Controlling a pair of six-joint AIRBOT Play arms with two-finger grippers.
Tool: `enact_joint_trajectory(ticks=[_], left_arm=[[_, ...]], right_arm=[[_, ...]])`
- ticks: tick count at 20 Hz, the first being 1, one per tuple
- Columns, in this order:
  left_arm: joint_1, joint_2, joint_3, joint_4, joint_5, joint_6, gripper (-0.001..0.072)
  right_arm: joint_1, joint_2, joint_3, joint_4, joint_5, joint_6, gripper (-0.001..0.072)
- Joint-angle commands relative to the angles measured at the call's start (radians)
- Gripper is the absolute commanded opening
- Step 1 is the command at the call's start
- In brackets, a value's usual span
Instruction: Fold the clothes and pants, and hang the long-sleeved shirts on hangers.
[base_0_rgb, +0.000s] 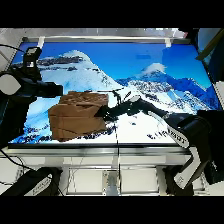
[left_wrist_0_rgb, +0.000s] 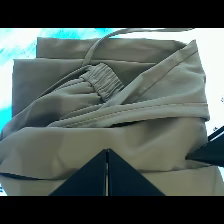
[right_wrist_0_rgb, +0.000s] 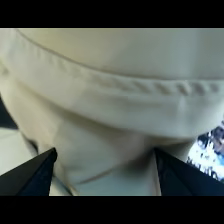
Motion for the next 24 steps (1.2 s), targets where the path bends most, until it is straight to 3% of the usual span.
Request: enact_joint_trajectory(ticks=[1, 2, 6, 8, 12, 17, 24], left_arm=[[0.0, 0.001, 0.0, 0.0, 0.0, 0.0, 0.0009], [0.0, 0.001, 0.0, 0.0, 0.0, 0.0, 0.0009], [0.0, 0.001, 0.0, 0.0, 0.0, 0.0, 0.0009], [0.0, 0.001, 0.0, 0.0, 0.0, 0.0, 0.0009], [0.0, 0.001, 0.0, 0.0, 0.0, 0.0, 0.0009], [0.0, 0.001, 0.0, 0.0, 0.001, 0.0, 0.0009], [0.0, -0.003, 0.0, 0.0, 0.003, 0.0, 0.0008]], right_arm=[[0.017, 0.0, 0.008, 0.002, -0.097, 0.039, 0.0669], [0.017, -0.001, 0.019, 0.002, -0.116, 0.052, 0.0581], [0.017, -0.04, 0.127, -0.012, -0.145, 0.076, 0.002], [0.013, -0.049, 0.17, -0.038, -0.151, 0.076, 0.0022], [-0.097, -0.047, 0.258, -0.24, -0.085, 0.11, 0.0022], [-0.415, 0.009, 0.299, -0.399, 0.074, 0.158, 0.0021], [-0.959, 0.199, 0.299, -0.59, 0.163, 0.174, 0.0021]])
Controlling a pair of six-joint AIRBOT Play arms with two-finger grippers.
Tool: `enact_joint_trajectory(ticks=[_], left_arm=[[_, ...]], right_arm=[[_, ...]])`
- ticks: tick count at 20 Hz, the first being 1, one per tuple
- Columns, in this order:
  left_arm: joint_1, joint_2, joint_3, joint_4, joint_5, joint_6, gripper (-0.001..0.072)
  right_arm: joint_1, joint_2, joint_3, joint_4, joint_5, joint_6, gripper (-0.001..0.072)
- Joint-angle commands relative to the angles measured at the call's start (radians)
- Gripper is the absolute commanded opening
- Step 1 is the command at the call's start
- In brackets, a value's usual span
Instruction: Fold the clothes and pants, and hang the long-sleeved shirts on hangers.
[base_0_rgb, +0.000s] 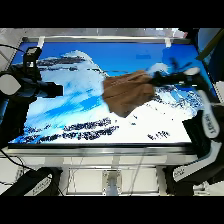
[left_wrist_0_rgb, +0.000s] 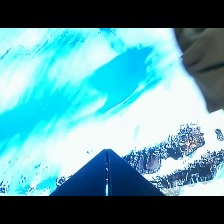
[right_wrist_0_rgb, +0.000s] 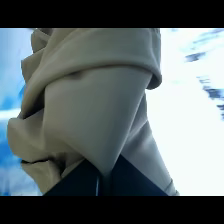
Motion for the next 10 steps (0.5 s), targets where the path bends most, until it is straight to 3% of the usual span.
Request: enact_joint_trajectory(ticks=[1, 6, 10], left_arm=[[0.0, -0.003, 0.0, 0.0, 0.006, 0.0, 0.0009], [0.0, -0.003, 0.0, 0.0, 0.029, 0.0, 0.0009], [0.0, -0.003, 0.0, 0.0, 0.05, 0.0, 0.0009]], right_arm=[[-0.292, 0.092, 0.003, -0.108, 0.073, 0.008, 0.0021], [-0.677, 0.165, 0.003, -0.201, 0.216, 0.008, 0.0021], [-0.864, 0.172, 0.003, -0.315, 0.324, 0.008, 0.0021]])
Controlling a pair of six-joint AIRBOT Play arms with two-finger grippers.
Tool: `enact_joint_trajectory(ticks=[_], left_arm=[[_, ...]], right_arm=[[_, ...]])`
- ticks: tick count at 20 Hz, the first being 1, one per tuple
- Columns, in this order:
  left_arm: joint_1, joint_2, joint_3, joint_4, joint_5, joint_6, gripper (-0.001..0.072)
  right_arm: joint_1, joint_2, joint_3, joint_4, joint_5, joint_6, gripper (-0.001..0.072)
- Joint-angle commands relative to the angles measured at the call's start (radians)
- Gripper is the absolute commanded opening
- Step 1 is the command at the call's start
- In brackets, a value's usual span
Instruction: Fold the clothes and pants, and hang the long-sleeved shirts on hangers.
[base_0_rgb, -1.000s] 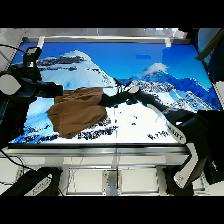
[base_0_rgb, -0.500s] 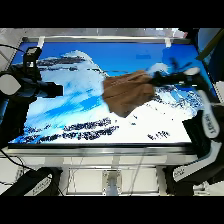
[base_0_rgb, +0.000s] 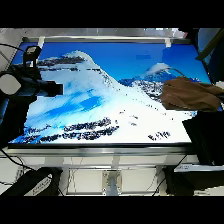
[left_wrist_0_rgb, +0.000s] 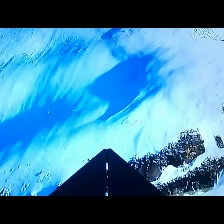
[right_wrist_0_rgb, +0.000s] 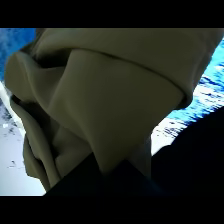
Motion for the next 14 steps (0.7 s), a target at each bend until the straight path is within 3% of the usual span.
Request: enact_joint_trajectory(ticks=[1, 4, 6, 7, 11, 14], left_arm=[[0.0, 0.0, 0.0, 0.0, 0.018, 0.0, 0.0009], [0.0, 0.0, 0.0, 0.0, 0.018, 0.0, 0.0009], [0.0, 0.0, 0.0, 0.0, 0.018, 0.0, 0.0009], [0.0, 0.0, 0.0, 0.0, 0.018, 0.0, 0.0009], [0.0, 0.0, 0.0, 0.0, 0.018, 0.0, 0.0009], [0.0, 0.0, 0.0, 0.0, 0.014, 0.0, 0.001]], right_arm=[[-0.165, 0.013, 0.001, -0.119, 0.109, -0.001, 0.0021], [-0.189, 0.013, 0.001, -0.137, 0.15, -0.001, 0.005], [-0.18, 0.013, 0.001, -0.084, 0.222, 0.002, 0.0318], [-0.18, 0.014, 0.001, -0.021, 0.276, 0.023, 0.0361], [-0.134, 0.076, 0.001, 0.332, 0.406, 0.111, 0.0363], [-0.014, 0.207, 0.001, 0.411, 0.402, 0.111, 0.0364]])
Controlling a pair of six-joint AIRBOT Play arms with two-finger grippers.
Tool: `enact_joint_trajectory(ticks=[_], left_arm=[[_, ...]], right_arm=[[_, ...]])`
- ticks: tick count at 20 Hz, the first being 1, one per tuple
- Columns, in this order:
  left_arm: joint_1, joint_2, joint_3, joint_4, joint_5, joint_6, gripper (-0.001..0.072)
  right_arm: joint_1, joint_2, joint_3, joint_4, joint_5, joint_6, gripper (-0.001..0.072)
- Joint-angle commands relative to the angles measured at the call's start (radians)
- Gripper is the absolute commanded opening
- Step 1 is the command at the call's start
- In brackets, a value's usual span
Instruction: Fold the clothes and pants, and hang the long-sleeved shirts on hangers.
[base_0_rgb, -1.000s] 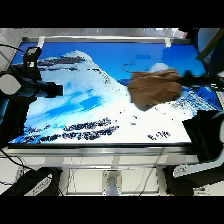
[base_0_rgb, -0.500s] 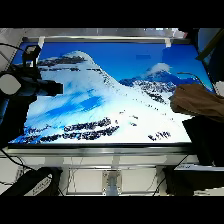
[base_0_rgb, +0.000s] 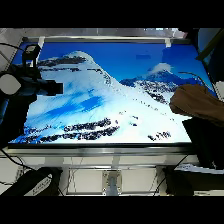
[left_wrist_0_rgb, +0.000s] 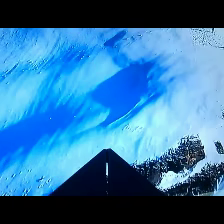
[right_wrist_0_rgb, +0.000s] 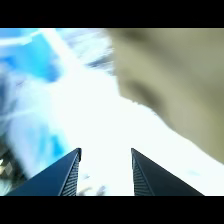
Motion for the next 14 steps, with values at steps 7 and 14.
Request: enact_joint_trajectory(ticks=[7, 14], left_arm=[[0.0, 0.0, 0.0, -0.007, -0.075, 0.0, 0.0009], [0.0, 0.0, 0.0, -0.007, -0.075, 0.0, 0.0009]], right_arm=[[0.471, 0.359, 0.001, 0.083, -0.002, -0.077, 0.0022], [0.743, 0.407, 0.001, -0.065, 0.044, -0.076, 0.0022]])
